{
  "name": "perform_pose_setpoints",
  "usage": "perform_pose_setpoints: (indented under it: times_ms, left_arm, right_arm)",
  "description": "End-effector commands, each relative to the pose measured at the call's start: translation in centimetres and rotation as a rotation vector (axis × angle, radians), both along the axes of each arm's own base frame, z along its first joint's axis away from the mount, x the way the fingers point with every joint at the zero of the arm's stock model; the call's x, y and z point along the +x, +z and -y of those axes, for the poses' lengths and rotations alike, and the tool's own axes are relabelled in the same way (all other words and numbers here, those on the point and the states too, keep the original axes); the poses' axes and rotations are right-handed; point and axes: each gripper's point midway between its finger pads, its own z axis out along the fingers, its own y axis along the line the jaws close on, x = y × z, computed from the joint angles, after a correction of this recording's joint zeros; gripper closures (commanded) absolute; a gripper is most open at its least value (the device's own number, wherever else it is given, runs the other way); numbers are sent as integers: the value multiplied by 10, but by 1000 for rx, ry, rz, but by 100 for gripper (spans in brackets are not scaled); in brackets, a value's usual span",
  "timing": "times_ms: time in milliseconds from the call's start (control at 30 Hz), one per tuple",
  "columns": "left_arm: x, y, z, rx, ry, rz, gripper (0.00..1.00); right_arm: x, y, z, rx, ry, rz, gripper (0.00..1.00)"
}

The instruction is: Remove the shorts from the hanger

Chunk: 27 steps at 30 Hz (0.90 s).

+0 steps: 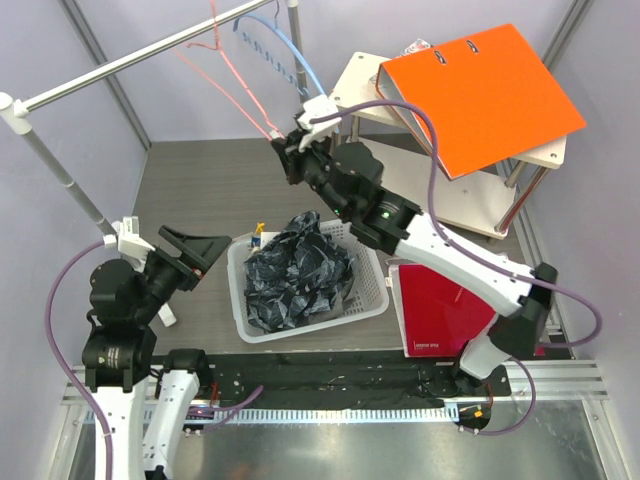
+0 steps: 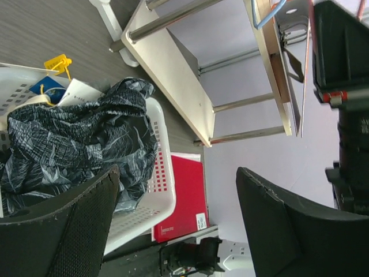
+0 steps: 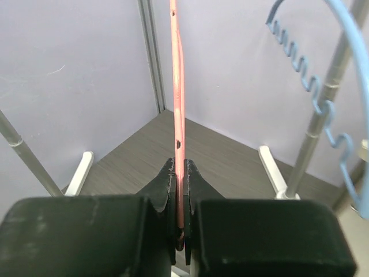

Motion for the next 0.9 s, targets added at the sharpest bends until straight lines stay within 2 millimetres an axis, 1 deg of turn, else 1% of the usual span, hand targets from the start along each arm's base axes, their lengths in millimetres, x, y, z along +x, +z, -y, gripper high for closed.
perform_pose_setpoints:
  times_ms: [0, 67, 167, 200, 300, 333, 467, 633, 733, 767, 800, 833, 867]
  left_arm:
    - [-13, 11, 0, 48, -15, 40, 19]
    - [-14, 12, -3, 62, -1, 42, 19]
    - [-16, 9, -6, 88, 11, 39, 19]
    - [-17, 9, -6, 91, 12, 40, 19]
    - [-15, 5, -6, 92, 10, 32, 19]
    - [-14, 2, -5, 84, 7, 23, 19]
    - [-12, 4, -2, 65, -5, 31, 19]
    - [-12, 2, -2, 67, -2, 25, 19]
    - [-12, 0, -3, 74, -1, 20, 19]
    - [-13, 0, -3, 77, 0, 21, 19]
    - [-12, -1, -4, 80, 1, 19, 19]
    - [-11, -4, -5, 86, 7, 10, 19]
    - [-11, -4, -5, 90, 4, 10, 19]
  right_arm:
    - [6, 23, -30, 38, 57, 42, 99]
    - [10, 17, -36, 30, 58, 30, 99]
    - [14, 1, -38, 22, 47, 3, 99]
    - [15, -10, -39, 3, 43, -10, 99]
    - [15, -25, -41, 1, 48, -40, 99]
    - [15, -25, -40, 3, 48, -43, 99]
    - [12, -25, -41, 3, 64, -45, 99]
    - [15, -33, -40, -11, 47, -59, 99]
    - [16, -29, -35, -19, 28, -60, 85]
    - [17, -25, -33, -23, 20, -57, 77]
    - [16, -22, -30, -34, 11, -58, 73]
    - [16, -17, -23, -30, -7, -54, 70]
    - [14, -12, -19, -23, -12, -49, 62]
